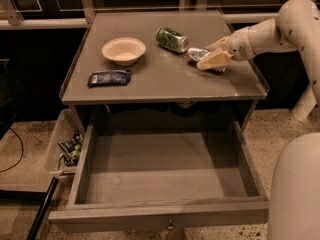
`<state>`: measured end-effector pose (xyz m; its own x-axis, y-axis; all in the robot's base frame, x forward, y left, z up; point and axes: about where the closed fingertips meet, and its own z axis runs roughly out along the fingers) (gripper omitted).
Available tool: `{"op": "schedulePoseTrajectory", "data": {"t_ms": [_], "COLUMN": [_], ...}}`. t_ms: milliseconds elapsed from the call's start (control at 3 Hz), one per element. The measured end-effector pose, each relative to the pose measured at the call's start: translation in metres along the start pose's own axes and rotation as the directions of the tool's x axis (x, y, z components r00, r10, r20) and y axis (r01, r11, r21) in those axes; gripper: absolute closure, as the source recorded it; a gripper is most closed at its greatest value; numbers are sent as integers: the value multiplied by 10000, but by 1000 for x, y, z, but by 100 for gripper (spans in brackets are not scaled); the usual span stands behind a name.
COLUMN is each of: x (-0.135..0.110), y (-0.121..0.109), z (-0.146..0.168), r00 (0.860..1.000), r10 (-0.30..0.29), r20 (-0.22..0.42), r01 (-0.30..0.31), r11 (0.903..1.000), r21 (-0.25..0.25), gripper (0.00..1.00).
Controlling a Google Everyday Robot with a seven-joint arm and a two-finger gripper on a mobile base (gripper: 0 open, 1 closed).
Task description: Place redbull can into top drawer
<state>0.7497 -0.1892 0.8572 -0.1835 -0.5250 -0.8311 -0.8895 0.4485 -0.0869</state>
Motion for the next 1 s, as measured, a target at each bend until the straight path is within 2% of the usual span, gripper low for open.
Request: {"op": "schedulePoseTrajectory", "data": {"t_ms": [667, 1000], "x": [0, 0], "y": [0, 0], "z": [0, 0], "r00": [10000, 10000], "r10": [0, 0], "r20": [0, 0], "r01": [0, 0], "r11": [10000, 10000], "r21": [-1, -2], "gripper": [87, 100]}}
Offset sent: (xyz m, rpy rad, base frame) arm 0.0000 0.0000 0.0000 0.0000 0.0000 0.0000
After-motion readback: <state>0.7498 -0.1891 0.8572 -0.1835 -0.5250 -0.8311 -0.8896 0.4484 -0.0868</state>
